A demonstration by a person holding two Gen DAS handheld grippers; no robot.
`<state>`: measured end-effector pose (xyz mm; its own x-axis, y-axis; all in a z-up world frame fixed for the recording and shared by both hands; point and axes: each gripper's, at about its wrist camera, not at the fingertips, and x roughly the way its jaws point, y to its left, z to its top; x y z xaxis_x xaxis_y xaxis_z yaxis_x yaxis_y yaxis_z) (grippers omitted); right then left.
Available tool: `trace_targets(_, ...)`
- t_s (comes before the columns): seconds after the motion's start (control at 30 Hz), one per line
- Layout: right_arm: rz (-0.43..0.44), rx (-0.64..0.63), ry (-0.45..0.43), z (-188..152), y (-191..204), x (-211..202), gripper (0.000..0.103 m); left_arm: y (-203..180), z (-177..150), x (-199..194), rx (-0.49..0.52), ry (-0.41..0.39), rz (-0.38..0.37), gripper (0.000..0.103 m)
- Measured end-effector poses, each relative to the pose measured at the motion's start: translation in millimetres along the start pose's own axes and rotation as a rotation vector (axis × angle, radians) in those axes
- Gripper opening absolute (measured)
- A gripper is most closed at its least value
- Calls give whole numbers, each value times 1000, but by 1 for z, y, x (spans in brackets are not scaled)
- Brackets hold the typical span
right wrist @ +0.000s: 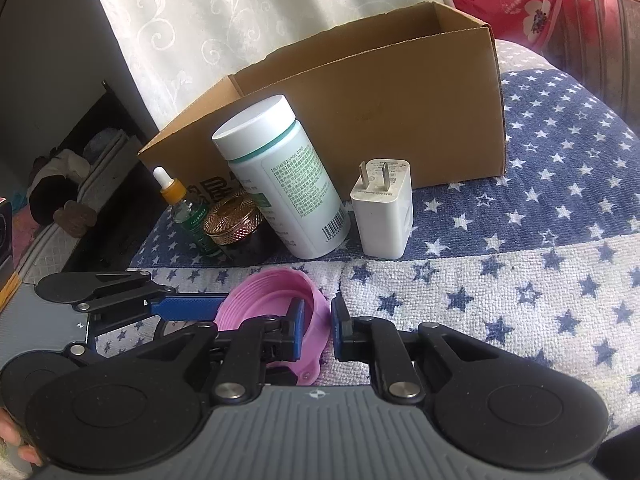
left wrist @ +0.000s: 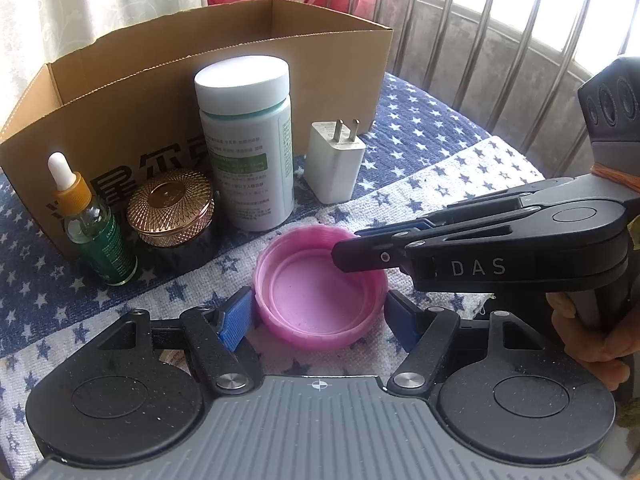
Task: Organize rigid objects
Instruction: 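Carry the pink bowl by its rim over the box with the right gripper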
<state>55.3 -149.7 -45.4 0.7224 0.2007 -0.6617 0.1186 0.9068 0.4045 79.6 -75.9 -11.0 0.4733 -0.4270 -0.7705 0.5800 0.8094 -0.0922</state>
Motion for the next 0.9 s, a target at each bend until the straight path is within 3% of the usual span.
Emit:
trace_targets(0.23,6,-28,-32,6,17,-13,15,1,0,-24,-11,-46,9,70)
trace_targets(0.43,7,-122,-102,24,54,-37,15,7,3,-69,-16,-160,38,70)
trace_targets(0.63,10,-284,-212,61,104,-61,15,19,25,-115,-4,-301,92,70)
trace_targets(0.9,52,-394,-205,135,129,-38,15,52,77,-121,-3,-340,172,70)
